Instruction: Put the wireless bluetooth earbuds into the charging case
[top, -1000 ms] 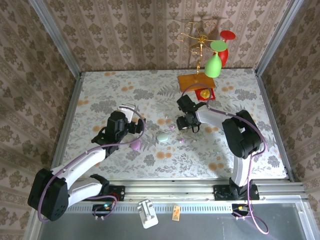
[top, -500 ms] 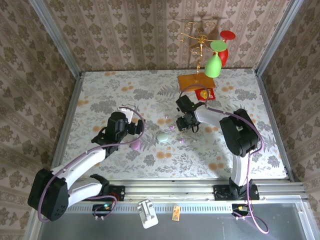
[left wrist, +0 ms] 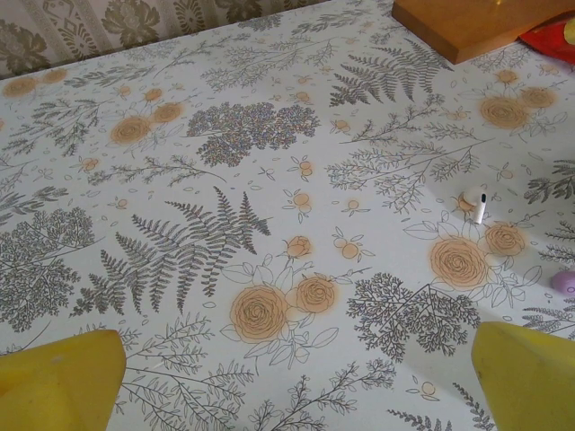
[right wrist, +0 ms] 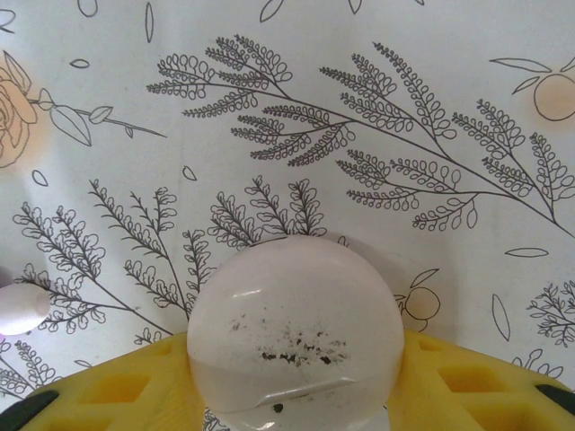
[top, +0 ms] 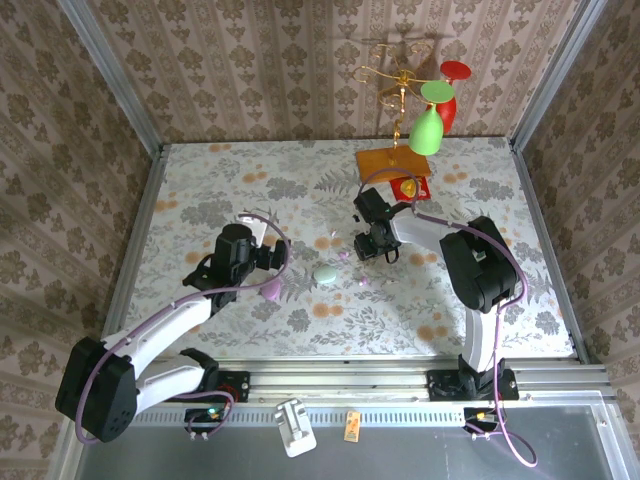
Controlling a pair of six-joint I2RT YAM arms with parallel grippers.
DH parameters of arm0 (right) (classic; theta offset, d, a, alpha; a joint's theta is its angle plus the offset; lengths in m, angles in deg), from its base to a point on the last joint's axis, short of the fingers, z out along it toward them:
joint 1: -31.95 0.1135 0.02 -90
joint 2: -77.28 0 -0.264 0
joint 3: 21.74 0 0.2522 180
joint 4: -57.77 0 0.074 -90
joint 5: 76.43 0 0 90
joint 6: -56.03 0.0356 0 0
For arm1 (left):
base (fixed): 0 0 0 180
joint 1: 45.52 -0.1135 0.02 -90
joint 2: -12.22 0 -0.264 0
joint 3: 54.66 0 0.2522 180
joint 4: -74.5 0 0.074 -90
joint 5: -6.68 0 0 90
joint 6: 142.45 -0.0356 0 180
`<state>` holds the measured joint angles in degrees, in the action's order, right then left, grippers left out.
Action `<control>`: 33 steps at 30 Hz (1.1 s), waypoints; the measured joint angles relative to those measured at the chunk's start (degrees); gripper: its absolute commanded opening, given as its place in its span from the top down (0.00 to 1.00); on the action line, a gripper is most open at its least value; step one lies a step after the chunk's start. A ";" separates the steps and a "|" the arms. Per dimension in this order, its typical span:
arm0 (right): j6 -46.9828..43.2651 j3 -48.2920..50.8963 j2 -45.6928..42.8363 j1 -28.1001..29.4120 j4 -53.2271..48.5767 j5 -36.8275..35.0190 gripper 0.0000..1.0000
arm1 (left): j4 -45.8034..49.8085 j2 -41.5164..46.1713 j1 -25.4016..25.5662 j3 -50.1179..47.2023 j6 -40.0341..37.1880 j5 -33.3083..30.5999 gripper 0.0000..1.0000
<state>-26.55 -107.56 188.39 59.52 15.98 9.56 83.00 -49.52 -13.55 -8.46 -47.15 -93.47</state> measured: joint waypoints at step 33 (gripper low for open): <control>-21.11 14.56 -23.80 2.78 12.90 12.50 0.50 | 20.46 -11.19 -4.70 20.74 18.47 38.32 0.20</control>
<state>-47.66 -93.00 164.59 62.30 28.87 22.06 103.46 -60.71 -18.25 12.29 -28.68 -55.15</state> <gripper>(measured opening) 0.503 0.846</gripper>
